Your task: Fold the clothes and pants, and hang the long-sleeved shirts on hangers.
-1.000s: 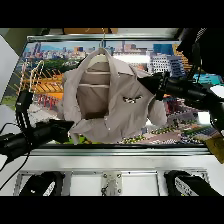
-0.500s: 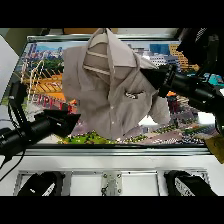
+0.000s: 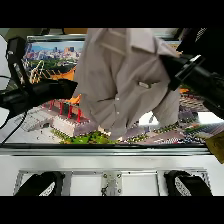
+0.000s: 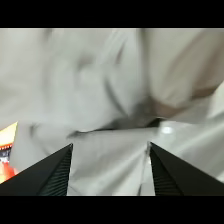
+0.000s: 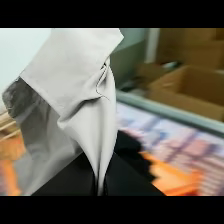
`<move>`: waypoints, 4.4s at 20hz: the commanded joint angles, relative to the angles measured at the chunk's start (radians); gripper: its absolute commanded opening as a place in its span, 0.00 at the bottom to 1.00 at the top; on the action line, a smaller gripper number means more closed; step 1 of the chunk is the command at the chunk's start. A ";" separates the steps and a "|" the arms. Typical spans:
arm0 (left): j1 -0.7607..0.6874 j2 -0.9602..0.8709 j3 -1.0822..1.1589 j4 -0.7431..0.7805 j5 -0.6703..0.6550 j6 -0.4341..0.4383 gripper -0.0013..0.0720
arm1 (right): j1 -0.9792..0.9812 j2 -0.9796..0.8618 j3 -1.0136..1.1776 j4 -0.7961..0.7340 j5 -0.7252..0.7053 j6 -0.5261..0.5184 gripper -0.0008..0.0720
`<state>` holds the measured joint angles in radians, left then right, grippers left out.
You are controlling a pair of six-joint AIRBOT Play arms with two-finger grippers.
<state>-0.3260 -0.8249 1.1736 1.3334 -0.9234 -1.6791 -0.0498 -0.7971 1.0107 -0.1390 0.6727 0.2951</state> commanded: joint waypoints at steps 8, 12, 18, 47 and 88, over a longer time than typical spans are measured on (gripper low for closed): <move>-0.003 -0.138 0.041 0.001 0.006 0.006 0.04 | -0.624 0.121 0.020 -0.608 -0.224 0.530 0.02; -0.003 -0.166 0.041 0.001 0.007 0.006 0.04 | -0.848 0.093 0.108 -0.832 -0.224 0.710 0.02; -0.003 -0.180 0.041 0.001 0.007 0.006 0.04 | -0.998 -0.059 0.370 -0.864 -0.223 0.779 0.02; -0.003 -0.180 0.040 0.001 0.007 0.006 0.04 | -1.002 -0.076 0.612 -1.017 -0.291 0.839 0.02; -0.003 -0.181 -0.034 -0.051 -0.059 0.003 0.04 | -1.153 -0.111 0.612 -0.590 -0.237 0.945 0.90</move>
<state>-0.3283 -1.0054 1.1400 1.2827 -0.9833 -1.6787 -1.2415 -0.9478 1.6222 -0.9379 0.4297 1.2888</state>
